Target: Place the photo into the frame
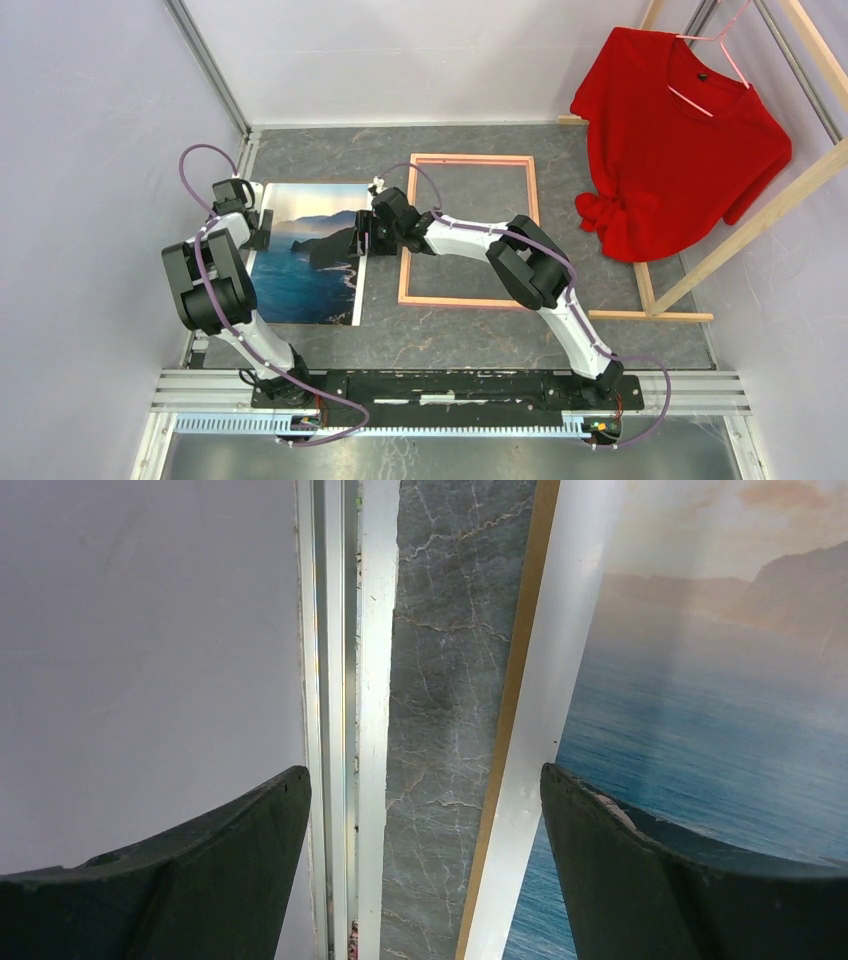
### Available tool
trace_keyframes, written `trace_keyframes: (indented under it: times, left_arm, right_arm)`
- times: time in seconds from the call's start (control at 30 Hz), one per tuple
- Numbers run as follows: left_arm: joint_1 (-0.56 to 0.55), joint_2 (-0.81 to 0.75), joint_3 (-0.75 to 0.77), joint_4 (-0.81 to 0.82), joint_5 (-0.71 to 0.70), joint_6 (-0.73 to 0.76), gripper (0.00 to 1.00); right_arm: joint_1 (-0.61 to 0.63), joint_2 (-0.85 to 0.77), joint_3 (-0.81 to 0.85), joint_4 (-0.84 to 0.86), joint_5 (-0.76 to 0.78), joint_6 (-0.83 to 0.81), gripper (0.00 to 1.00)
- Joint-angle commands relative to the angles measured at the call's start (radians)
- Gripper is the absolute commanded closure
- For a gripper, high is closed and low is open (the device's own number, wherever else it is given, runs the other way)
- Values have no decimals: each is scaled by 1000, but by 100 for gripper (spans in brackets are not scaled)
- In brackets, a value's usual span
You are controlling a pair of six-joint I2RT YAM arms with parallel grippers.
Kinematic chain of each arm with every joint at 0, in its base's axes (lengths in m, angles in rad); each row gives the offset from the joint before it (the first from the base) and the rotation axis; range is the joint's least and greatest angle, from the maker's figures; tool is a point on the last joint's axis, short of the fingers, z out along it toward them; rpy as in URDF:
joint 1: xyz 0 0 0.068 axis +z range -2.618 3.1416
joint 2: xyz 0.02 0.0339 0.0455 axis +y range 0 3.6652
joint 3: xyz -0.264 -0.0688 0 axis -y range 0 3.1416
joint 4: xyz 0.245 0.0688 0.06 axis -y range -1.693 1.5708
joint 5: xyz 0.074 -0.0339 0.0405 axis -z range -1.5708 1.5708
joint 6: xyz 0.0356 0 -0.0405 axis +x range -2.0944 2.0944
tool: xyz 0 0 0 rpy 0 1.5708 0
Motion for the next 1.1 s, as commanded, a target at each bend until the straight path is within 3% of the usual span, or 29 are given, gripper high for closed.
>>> trace_keyframes:
  times: [0.0, 0.17, 0.33, 0.5, 0.63, 0.77, 1.07]
  left_arm:
    - [-30, 62, -65, -147, 147, -1, 8]
    - [-31, 63, -65, -146, 146, 1, 8]
    - [-30, 64, -62, -147, 144, 4, 8]
    - [-31, 65, -56, -146, 146, 2, 8]
    - [-30, 62, -56, -147, 145, -1, 8]
    - [-30, 62, -59, -143, 140, 1, 8]
    - [-29, 63, -52, -142, 138, 5, 8]
  right_arm:
    - [39, -31, 89, -118, 63, -74, 36]
    - [58, 16, 193, -216, 106, -129, 37]
    - [62, 7, 176, -186, 94, -139, 38]
    - [43, -80, 4, 8, 38, -52, 37]
    - [0, -130, -248, 360, -96, 197, 37]
    - [-13, -131, -336, 567, -143, 316, 38]
    - [-18, -109, -316, 585, -164, 329, 41]
